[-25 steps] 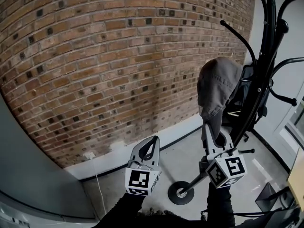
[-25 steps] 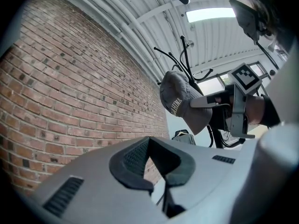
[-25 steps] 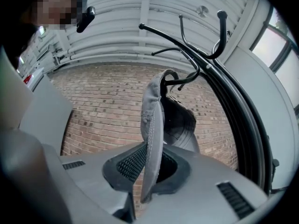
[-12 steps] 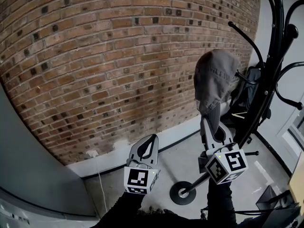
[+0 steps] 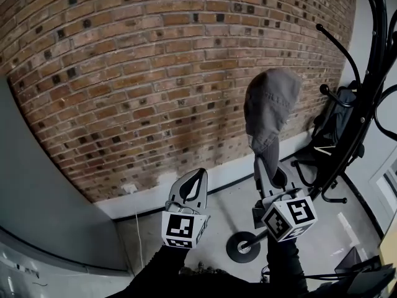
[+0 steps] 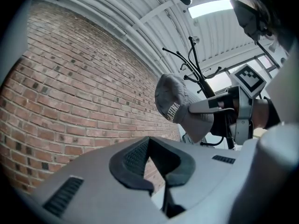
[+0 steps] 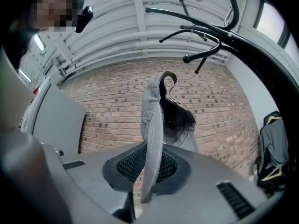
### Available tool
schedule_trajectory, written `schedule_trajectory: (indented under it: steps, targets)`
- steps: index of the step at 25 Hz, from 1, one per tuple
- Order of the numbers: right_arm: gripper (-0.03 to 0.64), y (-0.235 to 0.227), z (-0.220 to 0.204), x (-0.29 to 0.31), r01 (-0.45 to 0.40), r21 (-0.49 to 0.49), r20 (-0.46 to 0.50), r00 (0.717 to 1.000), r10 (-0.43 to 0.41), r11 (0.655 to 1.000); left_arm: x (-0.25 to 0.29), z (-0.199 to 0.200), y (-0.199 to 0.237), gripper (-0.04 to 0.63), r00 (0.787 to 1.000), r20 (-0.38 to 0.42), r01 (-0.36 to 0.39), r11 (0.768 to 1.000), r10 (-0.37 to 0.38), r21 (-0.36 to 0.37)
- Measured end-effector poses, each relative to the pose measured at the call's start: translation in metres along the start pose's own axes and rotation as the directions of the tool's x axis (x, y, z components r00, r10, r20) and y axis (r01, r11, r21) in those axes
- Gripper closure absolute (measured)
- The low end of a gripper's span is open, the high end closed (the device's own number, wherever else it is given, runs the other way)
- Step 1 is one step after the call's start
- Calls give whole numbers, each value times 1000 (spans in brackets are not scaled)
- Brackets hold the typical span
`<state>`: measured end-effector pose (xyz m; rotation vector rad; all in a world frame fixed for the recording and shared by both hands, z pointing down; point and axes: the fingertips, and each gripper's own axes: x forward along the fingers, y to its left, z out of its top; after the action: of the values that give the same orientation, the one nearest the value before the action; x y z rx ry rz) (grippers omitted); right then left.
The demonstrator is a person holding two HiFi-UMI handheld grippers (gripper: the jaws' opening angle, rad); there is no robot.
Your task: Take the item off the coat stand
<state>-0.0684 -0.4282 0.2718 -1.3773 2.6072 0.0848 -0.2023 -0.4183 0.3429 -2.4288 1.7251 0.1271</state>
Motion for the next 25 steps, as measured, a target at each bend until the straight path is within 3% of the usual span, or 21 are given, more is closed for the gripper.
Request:
schedule_trajectory:
  steps: [3,9,17,21,25]
  targets:
    - [583,12,-13,-2,-38,36,3,999,38,999,-8,2,6,588,1000,-2,-25,1000,25,0]
    - [583,21,-48,-9,-53,14,-30,998,53,999,-23,3,10,588,998,-13,-66,998,66,16]
    - [583,34,-61,-18,-63,-14,3,998,63,998,-39,2,6,588,995,-27,-100,994,101,32]
    - [583,39,-63,-27,-80,28,46,996,79,996,-43,-4,2,588,992,-44,-115,993,116,33]
    - [583,40,-77,-37,-74,30,25,997,73,997,-46,-11,-5,588,991,-62,-117,993,118,30]
